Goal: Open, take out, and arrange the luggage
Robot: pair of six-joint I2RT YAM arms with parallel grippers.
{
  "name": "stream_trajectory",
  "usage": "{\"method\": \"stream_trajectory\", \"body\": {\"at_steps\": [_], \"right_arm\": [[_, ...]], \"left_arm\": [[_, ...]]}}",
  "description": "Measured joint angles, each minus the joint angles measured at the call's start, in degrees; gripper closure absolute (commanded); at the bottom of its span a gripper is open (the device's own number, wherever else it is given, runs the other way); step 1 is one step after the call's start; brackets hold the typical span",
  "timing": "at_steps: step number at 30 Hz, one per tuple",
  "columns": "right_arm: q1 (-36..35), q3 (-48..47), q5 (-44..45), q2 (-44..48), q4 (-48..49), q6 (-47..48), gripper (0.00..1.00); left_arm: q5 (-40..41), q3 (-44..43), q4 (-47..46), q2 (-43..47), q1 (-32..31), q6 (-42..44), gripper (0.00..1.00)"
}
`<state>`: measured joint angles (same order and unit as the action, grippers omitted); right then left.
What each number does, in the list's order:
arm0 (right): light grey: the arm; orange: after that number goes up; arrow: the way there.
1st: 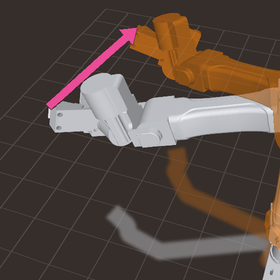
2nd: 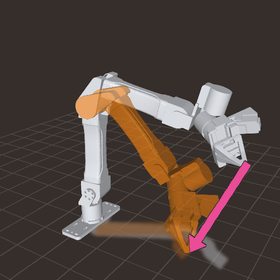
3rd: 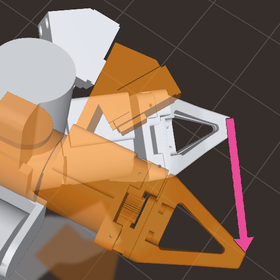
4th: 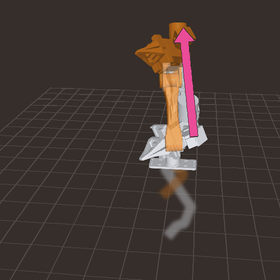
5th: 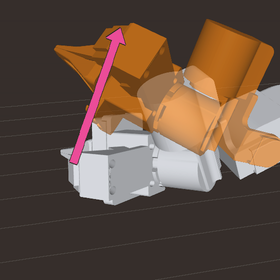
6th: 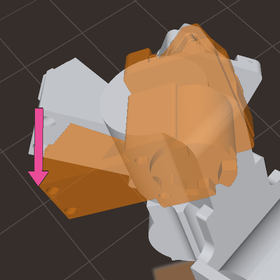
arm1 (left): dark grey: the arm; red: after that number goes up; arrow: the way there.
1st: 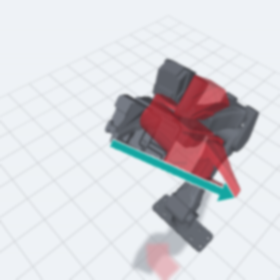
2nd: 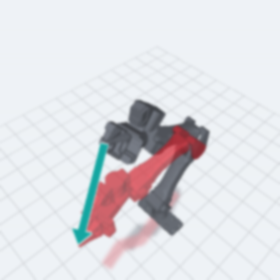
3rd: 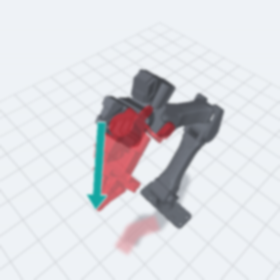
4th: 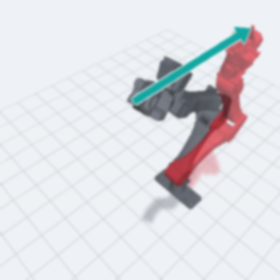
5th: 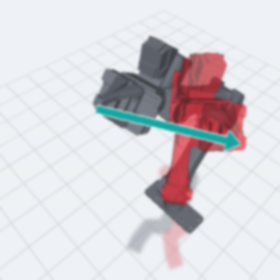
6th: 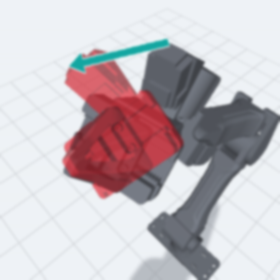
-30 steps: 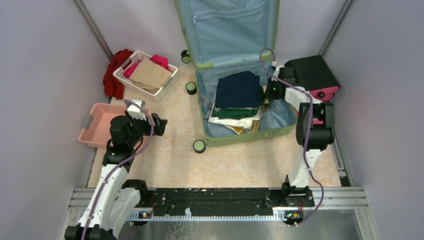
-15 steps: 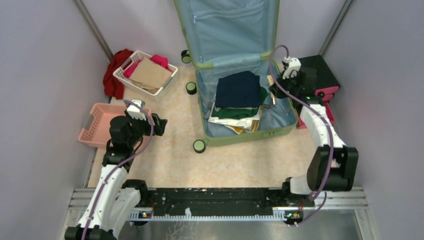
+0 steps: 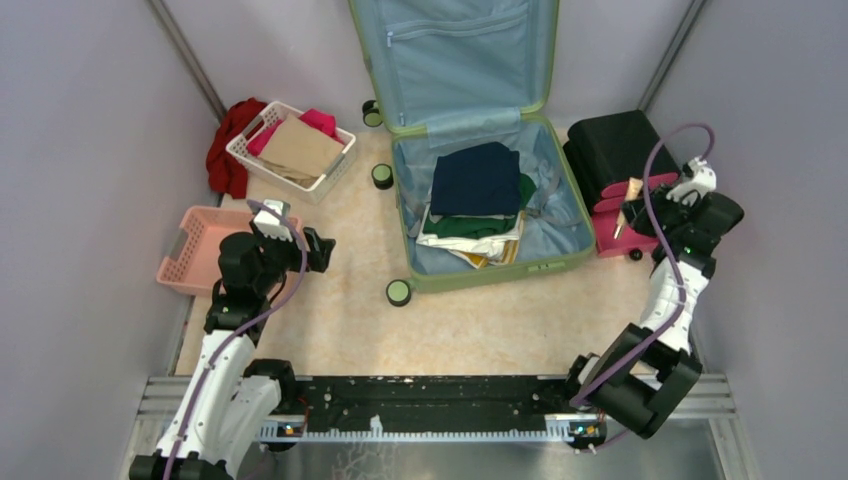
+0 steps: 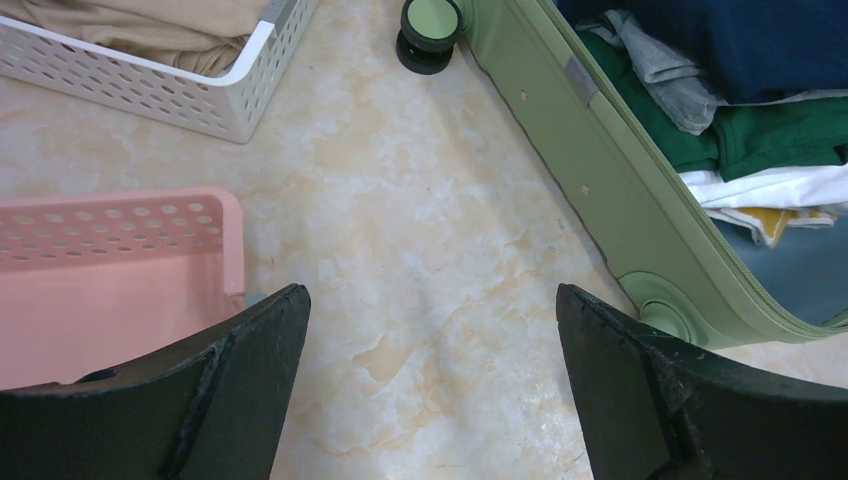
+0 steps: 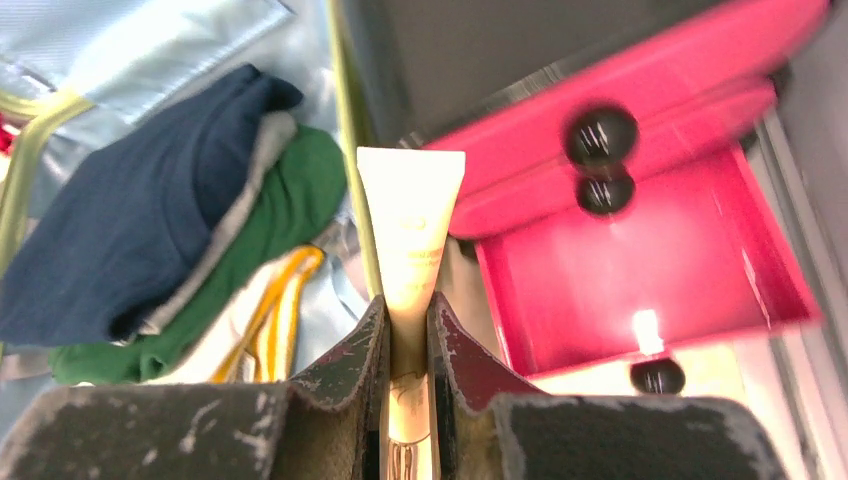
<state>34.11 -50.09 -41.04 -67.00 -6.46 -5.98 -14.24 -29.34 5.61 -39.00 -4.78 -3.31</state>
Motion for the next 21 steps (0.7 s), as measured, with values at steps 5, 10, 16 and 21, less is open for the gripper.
{"method": "stream_trajectory", "body": {"at_steps": [5,10,16,21], "right_arm": [[4.11,8.31,4.85,4.02,1.11,-4.81,0.96],[4.39,13.03,13.68,6.82,4.24,-11.85,0.95],[4.44,13.33,21.44,1.88,7.72,-19.54,0.94],[4.44,13.33,26.47,-4.39,9.97,-25.49,0.94]], "left_arm": [[-0.48,0.0,-0.02,0.02,0.0,0.0,0.01],[-0.85,0.0,-0.02,0.0,0.0,-0.02,0.01],[-0.85,0.0,-0.04,-0.09,0.0,-0.04,0.01],[-0.85,0.0,-0.02,-0.68,0.0,-0.04,0.01]]}}
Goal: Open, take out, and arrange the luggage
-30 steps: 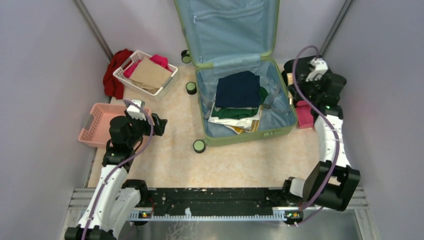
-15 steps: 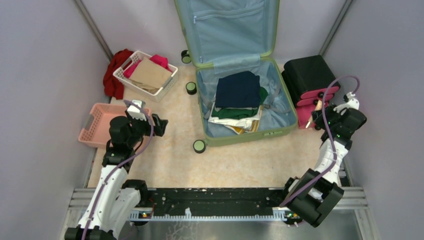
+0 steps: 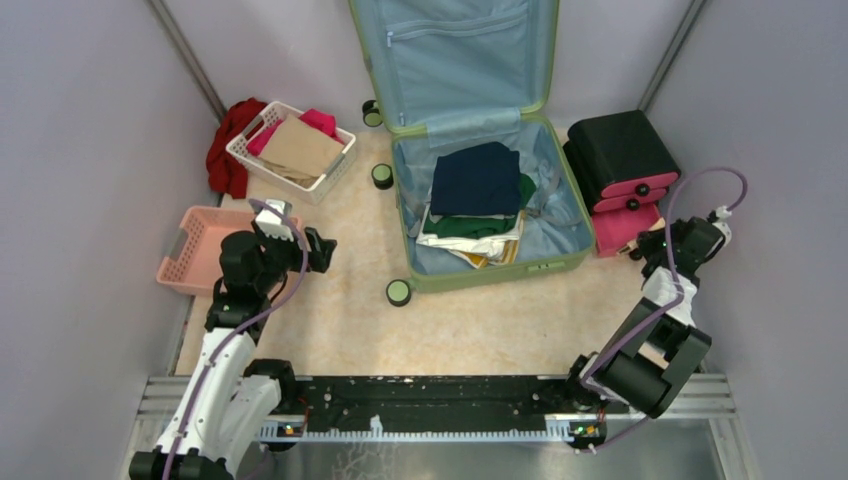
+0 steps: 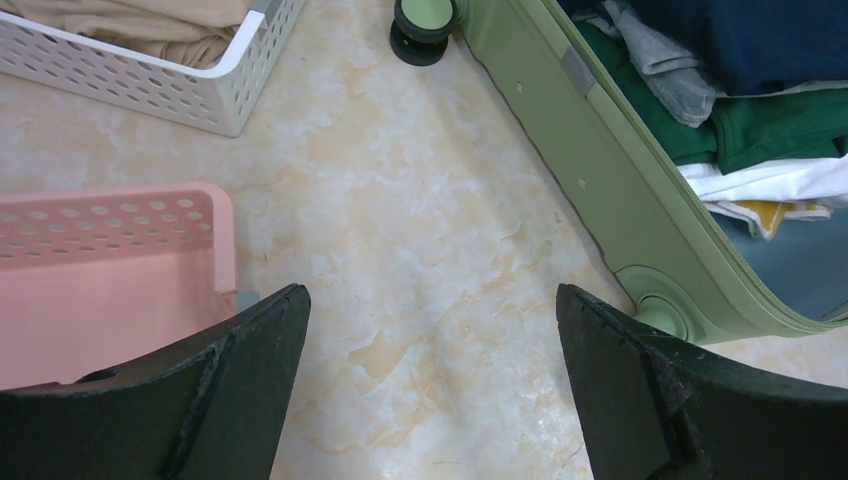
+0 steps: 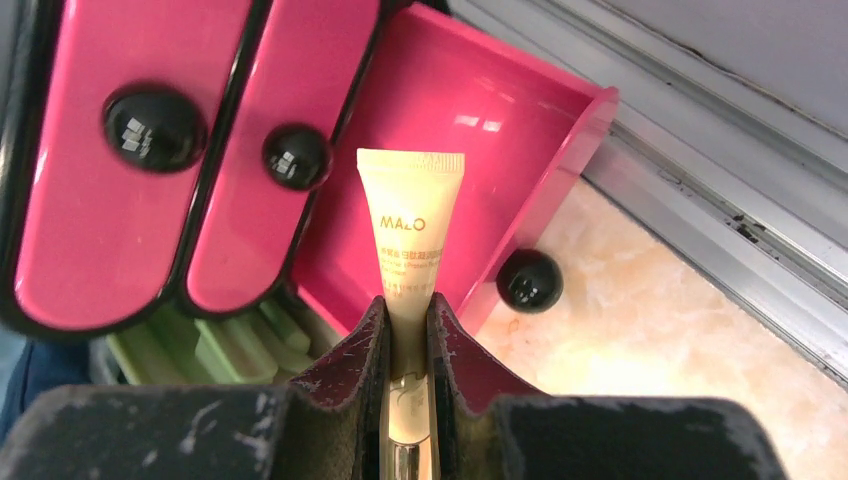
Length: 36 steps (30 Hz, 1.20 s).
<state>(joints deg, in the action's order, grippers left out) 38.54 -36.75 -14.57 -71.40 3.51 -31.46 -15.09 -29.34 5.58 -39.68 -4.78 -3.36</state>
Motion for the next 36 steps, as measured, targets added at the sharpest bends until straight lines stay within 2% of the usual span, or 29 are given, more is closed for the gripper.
{"method": "stream_trajectory", "body": {"at_steps": [5,11,14,16,20,27,32,36], "right_arm": [[0.0,0.0,2.45,-5.09,5.03,-5.6,0.88],[-0.24,-0.85,2.62,-12.46,9.07,-11.78,0.71],[-0.68,-1.99,1.68,-15.34,11.06,-13.7,0.53],[-0.92,-2.89,0.98,-16.63,12.13,-14.64,0.47],[-1.03,-3.93,-0.17,-17.05,14.34,-15.17,0.47],[-1.03,-4.17,-1.03,-16.04,14.82,-13.49,0.55],[-1.01,-3.58,-2.21,-10.34,13.84,-8.52,0.59],[-0.79,-2.25,-2.58,-5.11,12.7,-4.24,0.68]], "left_arm": [[0.02,0.0,0.02,-0.42,0.0,0.02,0.01],[0.04,0.0,0.02,-0.66,0.0,0.02,0.01],[0.04,0.0,0.02,-0.87,0.0,0.0,0.01],[0.04,0.0,0.02,-0.9,0.0,0.02,0.01],[0.04,0.0,0.02,-0.96,0.0,0.0,0.01],[0.04,0.0,0.02,-1.16,0.0,0.02,0.01],[0.04,0.0,0.02,-1.14,0.0,0.02,0.01],[0.04,0.0,0.02,-1.11,0.0,0.02,0.01]]}}
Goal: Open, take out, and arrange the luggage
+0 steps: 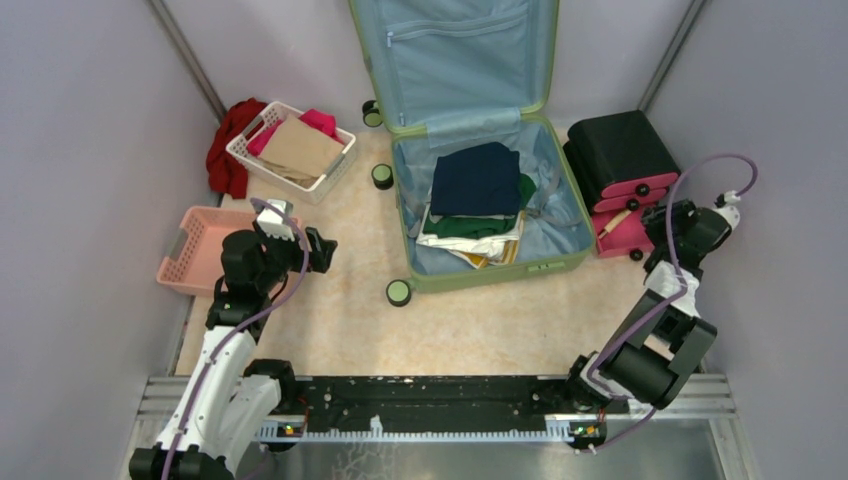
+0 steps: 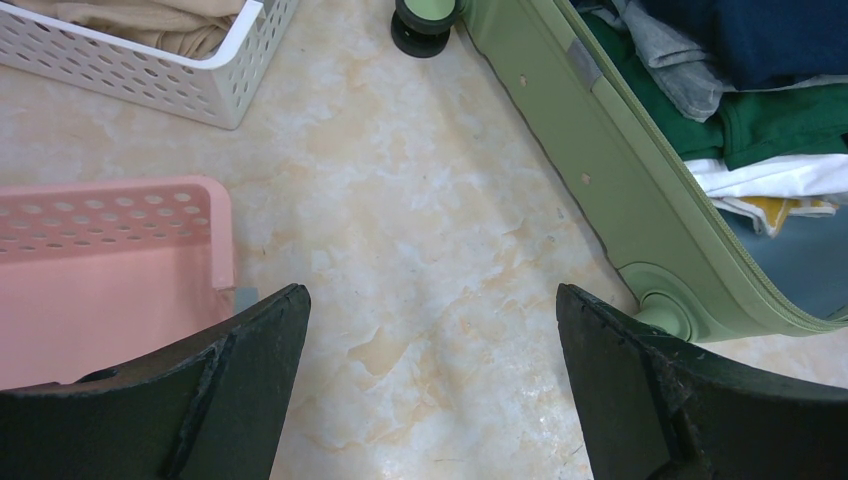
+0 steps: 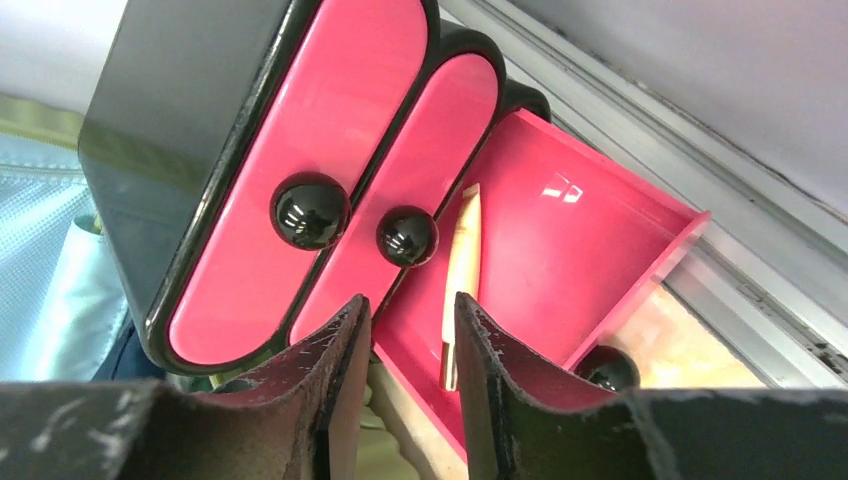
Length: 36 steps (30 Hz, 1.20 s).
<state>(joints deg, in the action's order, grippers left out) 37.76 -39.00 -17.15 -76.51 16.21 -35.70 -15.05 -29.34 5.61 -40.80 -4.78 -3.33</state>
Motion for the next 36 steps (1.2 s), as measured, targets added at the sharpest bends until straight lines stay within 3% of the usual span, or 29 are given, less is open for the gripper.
{"method": "stream_trajectory", "body": {"at_steps": [8,23,36], "right_arm": [[1.7,1.77,1.55,2.64,-5.6,6.73,0.89],[4.68,2.75,7.65,-4.35,-10.58,8.68,0.92],[5.09,0.17,6.03,-14.38,-10.01,8.13,0.91]], "left_arm": [[-0.02,0.0,-0.02,0.68,0.0,0.0,0.01],[-0.04,0.0,0.0,1.01,0.0,0.0,0.01],[-0.22,0.0,0.0,1.05,0.0,0.0,0.01]]}}
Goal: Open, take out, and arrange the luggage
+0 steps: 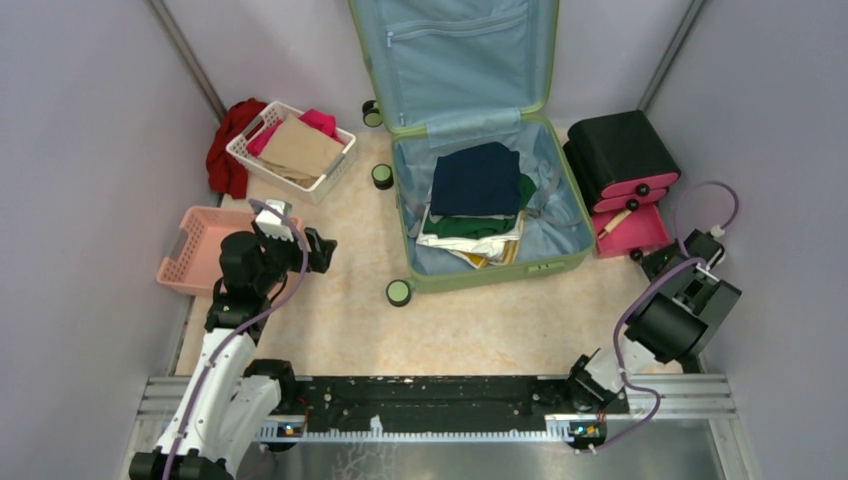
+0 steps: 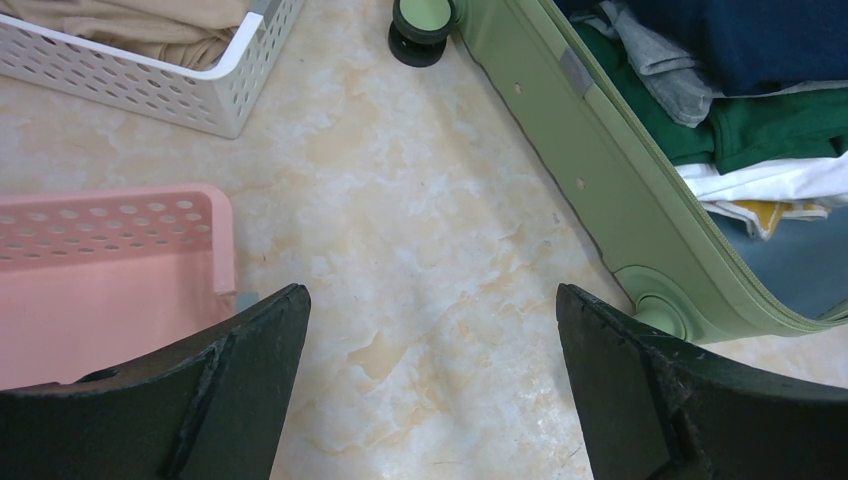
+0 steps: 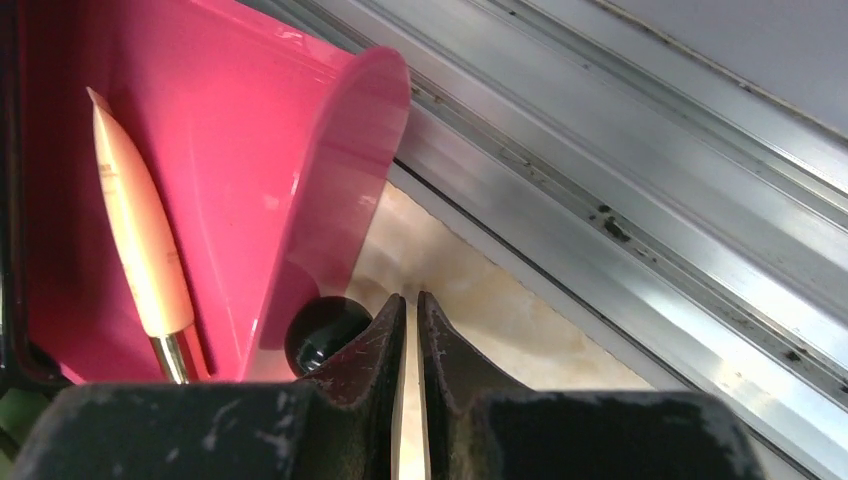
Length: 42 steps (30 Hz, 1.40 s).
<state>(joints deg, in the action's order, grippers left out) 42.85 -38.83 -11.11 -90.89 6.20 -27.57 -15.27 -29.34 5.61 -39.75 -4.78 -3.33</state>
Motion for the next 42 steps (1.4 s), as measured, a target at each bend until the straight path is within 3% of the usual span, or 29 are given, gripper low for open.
{"method": "stream_trajectory", "body": {"at_steps": [20,42], "right_arm": [[-0.68,-2.16,-11.74,-7.1,9.49,-7.5,0.79],[-3.72,-8.15,-15.87,-16.06,18.01,-15.06,0.7]], "left_arm": [[0.02,0.0,0.0,0.0,0.0,0.0,0.01],[0.07,0.0,0.0,0.02,0.0,0.02,0.01]]}}
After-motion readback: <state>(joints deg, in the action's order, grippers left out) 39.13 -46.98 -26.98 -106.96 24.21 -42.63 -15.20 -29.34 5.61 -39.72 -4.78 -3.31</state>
